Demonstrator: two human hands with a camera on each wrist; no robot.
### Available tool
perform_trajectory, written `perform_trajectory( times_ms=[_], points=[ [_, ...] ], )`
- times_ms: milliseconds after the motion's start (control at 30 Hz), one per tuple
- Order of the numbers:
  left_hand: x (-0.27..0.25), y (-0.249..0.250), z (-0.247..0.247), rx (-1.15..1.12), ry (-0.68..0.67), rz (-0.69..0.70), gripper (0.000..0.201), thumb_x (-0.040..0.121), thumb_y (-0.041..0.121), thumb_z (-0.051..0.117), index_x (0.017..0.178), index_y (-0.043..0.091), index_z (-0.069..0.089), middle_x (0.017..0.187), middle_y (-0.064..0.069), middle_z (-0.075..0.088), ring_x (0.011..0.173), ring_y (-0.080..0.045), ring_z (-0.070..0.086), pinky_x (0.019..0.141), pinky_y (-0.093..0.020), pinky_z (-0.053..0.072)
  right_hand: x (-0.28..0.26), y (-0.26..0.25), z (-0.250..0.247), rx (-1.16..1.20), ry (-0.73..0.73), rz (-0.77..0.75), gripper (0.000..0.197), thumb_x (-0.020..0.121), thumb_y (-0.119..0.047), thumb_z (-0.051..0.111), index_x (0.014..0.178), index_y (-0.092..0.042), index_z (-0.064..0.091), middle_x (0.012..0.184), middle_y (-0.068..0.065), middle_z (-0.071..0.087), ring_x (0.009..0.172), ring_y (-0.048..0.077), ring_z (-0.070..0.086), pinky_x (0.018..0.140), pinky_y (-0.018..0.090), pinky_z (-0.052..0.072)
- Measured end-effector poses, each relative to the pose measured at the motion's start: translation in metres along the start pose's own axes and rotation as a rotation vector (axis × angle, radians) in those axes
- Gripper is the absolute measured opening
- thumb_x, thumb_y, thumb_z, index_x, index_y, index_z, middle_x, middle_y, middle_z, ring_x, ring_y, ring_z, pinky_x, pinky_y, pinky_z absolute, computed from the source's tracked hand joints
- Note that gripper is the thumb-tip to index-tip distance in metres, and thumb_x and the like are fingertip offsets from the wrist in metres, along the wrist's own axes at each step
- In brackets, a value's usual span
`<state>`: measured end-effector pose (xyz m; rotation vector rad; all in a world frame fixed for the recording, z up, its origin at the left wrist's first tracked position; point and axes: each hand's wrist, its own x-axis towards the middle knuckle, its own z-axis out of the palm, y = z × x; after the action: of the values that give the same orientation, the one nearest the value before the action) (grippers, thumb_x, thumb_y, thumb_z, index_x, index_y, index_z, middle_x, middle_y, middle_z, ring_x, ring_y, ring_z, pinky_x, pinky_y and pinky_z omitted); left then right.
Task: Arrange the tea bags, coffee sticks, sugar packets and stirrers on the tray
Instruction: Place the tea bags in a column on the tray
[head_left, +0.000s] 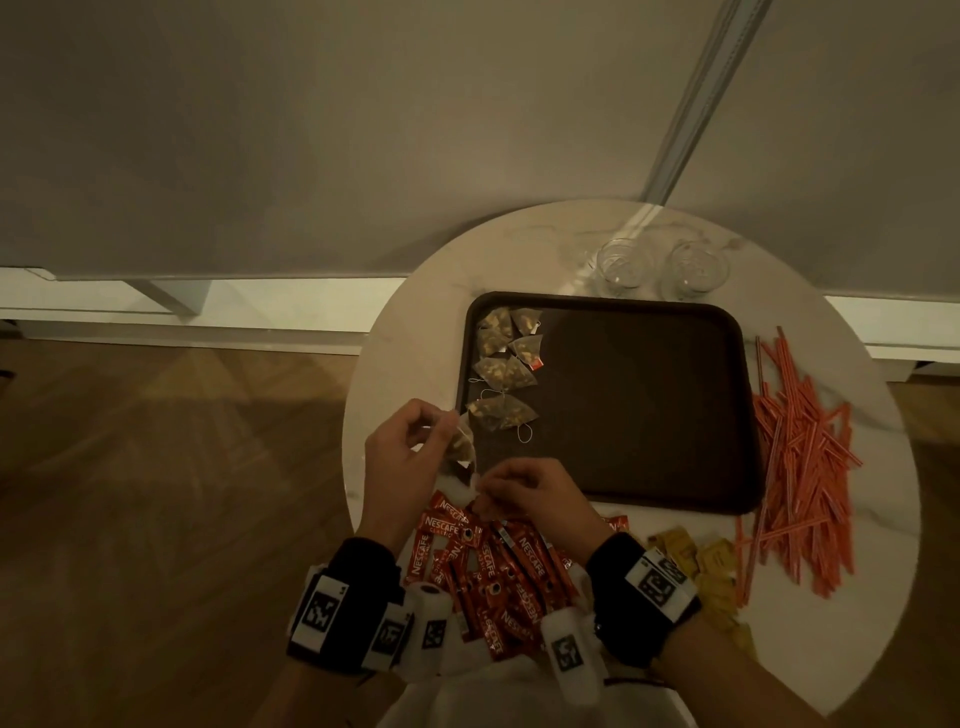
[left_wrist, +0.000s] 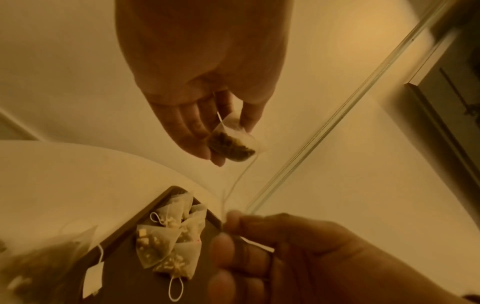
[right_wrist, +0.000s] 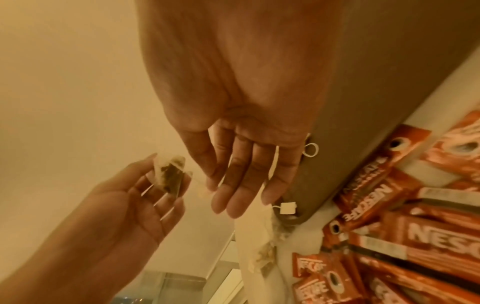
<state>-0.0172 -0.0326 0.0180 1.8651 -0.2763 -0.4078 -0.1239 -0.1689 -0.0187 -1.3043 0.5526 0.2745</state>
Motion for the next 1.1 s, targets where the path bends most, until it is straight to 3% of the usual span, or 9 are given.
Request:
perform_trajectory(
  times_ms=[100,200,333,533,633,733,867,967,1100],
  points=[
    [-0.003,-0.001,0.004,-0.007,-0.039,-0.019,0.015,0.095,0.019,0.063,0.081,0.013,0.063,0.081,-0.005,0.070,0.078,-0.017,0.070,0.060,-0.020,0.051,0.000,0.005,-0.007,0.011,0.069,0.029,0.015,0.094,-0.004,0.060,0.106,-0.010,0.067,0.103,0.007,0.073,0.087,0.017,0.071,0.081,0.027,0.058],
    [-0.006,0.001,0.009,-0.004,-0.089,-0.024,0.014,0.094,0.021,0.064,0.086,0.010,0.063,0.086,-0.006,0.072,0.082,-0.015,0.072,0.058,-0.017,0.051,0.003,0.003,-0.004,0.039,0.023,-0.002,0.039,0.091,0.002,0.061,0.124,-0.019,0.059,0.120,0.004,0.067,0.102,0.020,0.069,0.086,0.032,0.058],
    [-0.006,0.000,0.017,0.059,-0.093,0.035,0.015,0.091,0.023,0.067,0.084,0.010,0.065,0.080,0.001,0.070,0.080,-0.012,0.069,0.065,-0.027,0.058,0.004,-0.004,0.002,0.031,0.018,-0.050,0.027,0.092,-0.002,0.063,0.118,-0.007,0.066,0.110,0.006,0.073,0.098,0.019,0.071,0.082,0.025,0.057],
    [-0.004,0.003,0.018,0.124,-0.069,0.080,0.015,0.090,0.023,0.069,0.080,0.013,0.064,0.076,0.004,0.066,0.073,-0.012,0.065,0.066,-0.031,0.058,0.000,0.004,-0.004,0.033,0.201,-0.002,0.011,0.088,-0.002,0.067,0.098,-0.007,0.069,0.093,0.006,0.072,0.079,0.012,0.070,0.069,0.019,0.054],
    [-0.005,0.003,0.016,0.138,-0.087,0.078,0.013,0.090,0.024,0.069,0.080,0.018,0.063,0.075,0.002,0.067,0.070,-0.016,0.065,0.065,-0.036,0.059,0.003,0.014,0.000,-0.124,0.363,-0.040,0.034,0.082,-0.005,0.074,0.108,-0.019,0.057,0.107,0.001,0.061,0.085,0.014,0.063,0.074,0.026,0.056],
    [-0.007,0.002,0.017,0.164,-0.110,0.079,0.011,0.090,0.022,0.069,0.081,0.022,0.063,0.075,0.005,0.067,0.068,-0.013,0.065,0.065,-0.034,0.058,0.007,0.010,0.015,-0.240,0.292,-0.143,0.052,0.080,-0.011,0.078,0.123,-0.024,0.053,0.117,-0.007,0.054,0.092,0.010,0.060,0.076,0.027,0.057],
    [-0.006,0.002,0.017,0.162,-0.112,0.088,0.011,0.089,0.022,0.070,0.081,0.023,0.063,0.076,0.011,0.067,0.069,-0.006,0.065,0.062,-0.022,0.055,0.013,0.008,0.018,-0.297,0.275,-0.197,0.023,0.090,-0.009,0.068,0.113,-0.011,0.067,0.101,-0.001,0.066,0.078,0.005,0.063,0.067,0.015,0.052],
    [-0.005,0.002,0.016,0.153,-0.090,0.077,0.014,0.090,0.018,0.070,0.081,0.024,0.061,0.077,0.016,0.066,0.063,0.000,0.061,0.058,-0.017,0.053,0.008,0.008,0.012,-0.152,0.250,-0.151,0.012,0.093,-0.014,0.065,0.099,-0.007,0.073,0.087,0.006,0.074,0.076,0.013,0.070,0.069,0.019,0.056],
    [-0.002,-0.006,0.016,0.198,-0.052,0.071,0.014,0.088,0.017,0.072,0.080,0.023,0.061,0.072,0.013,0.065,0.064,-0.001,0.061,0.059,-0.020,0.055,0.003,0.011,0.002,0.036,0.255,-0.009,0.015,0.094,-0.017,0.064,0.096,-0.006,0.074,0.088,0.010,0.076,0.079,0.023,0.074,0.070,0.029,0.059]
  ],
)
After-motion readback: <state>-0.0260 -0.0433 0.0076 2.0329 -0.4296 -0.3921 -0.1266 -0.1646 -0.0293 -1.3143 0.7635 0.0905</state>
